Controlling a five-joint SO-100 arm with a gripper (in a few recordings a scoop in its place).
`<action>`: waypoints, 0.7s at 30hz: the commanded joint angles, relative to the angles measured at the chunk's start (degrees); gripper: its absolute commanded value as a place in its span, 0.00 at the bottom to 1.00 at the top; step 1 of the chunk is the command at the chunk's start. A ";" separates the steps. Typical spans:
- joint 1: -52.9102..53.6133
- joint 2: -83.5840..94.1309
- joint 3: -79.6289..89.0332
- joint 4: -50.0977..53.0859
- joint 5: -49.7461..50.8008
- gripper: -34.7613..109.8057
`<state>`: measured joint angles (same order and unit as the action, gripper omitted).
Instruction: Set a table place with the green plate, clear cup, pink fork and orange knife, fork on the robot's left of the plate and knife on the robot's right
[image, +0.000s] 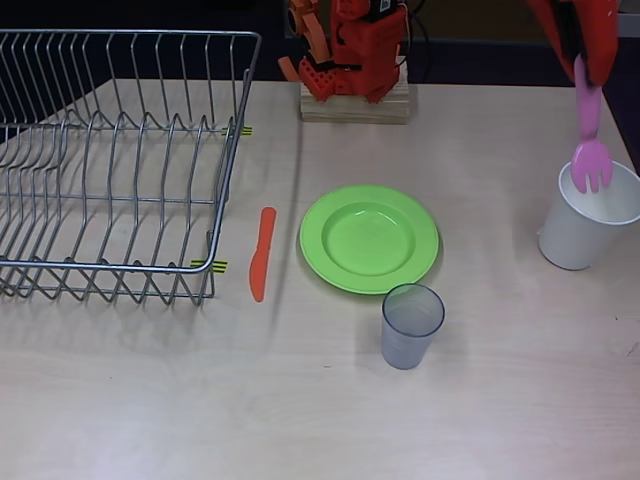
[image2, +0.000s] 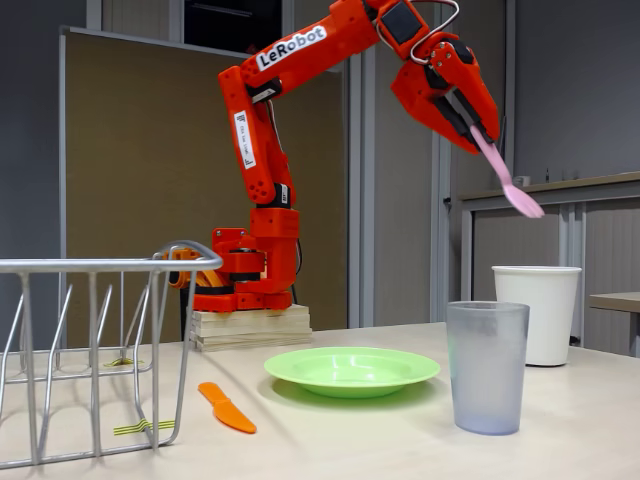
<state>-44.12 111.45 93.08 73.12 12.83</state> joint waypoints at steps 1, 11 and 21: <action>4.22 3.52 8.35 -11.07 -4.04 0.24; 6.42 -1.05 25.93 -36.39 -6.24 0.24; 4.04 -5.27 36.30 -49.92 -3.25 0.24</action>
<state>-38.58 105.82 127.71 25.22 8.44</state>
